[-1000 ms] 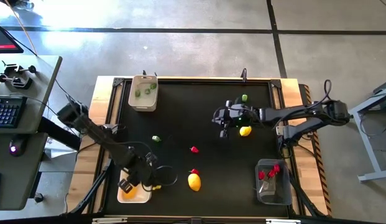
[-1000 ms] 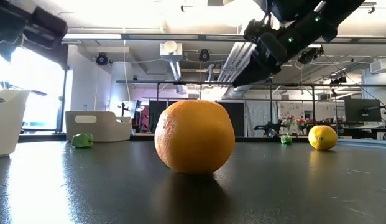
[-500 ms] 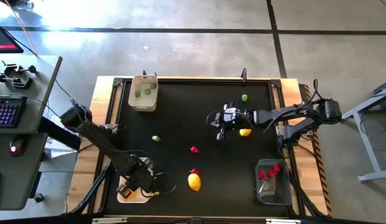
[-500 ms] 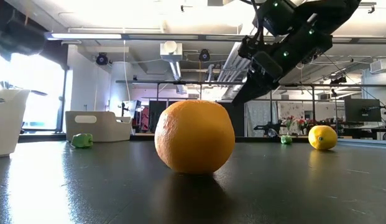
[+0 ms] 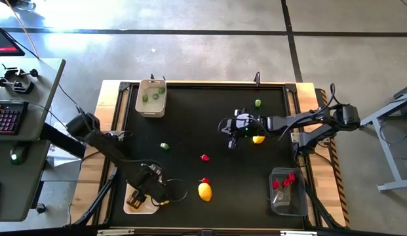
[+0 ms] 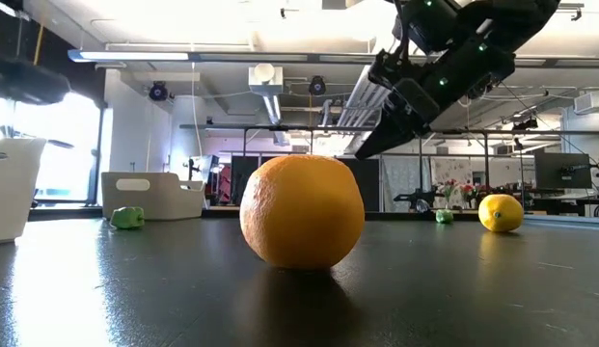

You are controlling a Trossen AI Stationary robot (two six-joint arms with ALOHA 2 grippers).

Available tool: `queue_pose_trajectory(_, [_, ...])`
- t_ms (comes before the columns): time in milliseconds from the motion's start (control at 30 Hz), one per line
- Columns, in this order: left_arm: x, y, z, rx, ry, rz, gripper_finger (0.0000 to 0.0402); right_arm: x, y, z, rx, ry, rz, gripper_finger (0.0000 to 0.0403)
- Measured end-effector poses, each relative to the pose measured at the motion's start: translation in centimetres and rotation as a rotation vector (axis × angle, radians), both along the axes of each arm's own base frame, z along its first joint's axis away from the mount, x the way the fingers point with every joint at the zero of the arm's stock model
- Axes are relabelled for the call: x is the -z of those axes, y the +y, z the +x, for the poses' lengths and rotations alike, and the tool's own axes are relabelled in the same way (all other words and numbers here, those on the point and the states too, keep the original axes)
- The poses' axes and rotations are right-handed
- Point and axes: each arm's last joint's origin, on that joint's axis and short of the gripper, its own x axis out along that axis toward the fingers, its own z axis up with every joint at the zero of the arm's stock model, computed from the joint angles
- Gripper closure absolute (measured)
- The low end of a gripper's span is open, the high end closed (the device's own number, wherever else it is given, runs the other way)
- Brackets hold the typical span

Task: Sort produce into baskets
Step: Put the yellow lemon into the white bin, then put the red chili pepper into the black transparent bin

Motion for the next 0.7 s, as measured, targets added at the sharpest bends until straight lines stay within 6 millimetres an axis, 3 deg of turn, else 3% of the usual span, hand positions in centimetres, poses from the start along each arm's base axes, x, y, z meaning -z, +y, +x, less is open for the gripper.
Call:
queue_pose_trajectory(200, [-2.2, 0.7, -0.5, -0.037, -0.086, -0.021, 0.0158, 0.0, 0.0, 0.0, -0.001, 0.0, 0.0, 0.0403])
queue_pose_trajectory(433, [-4.7, 3.0, -0.2, -0.118, -0.226, -0.007, 0.0167, 0.0, 0.0, 0.0, -0.017, 0.002, -0.016, 0.0403])
queue_pose_trajectory(700, [-6.3, 6.7, 1.1, -0.142, -0.565, -0.1, 0.0234, -0.6, 0.0, 0.6, -0.033, -0.082, -0.046, 0.0403])
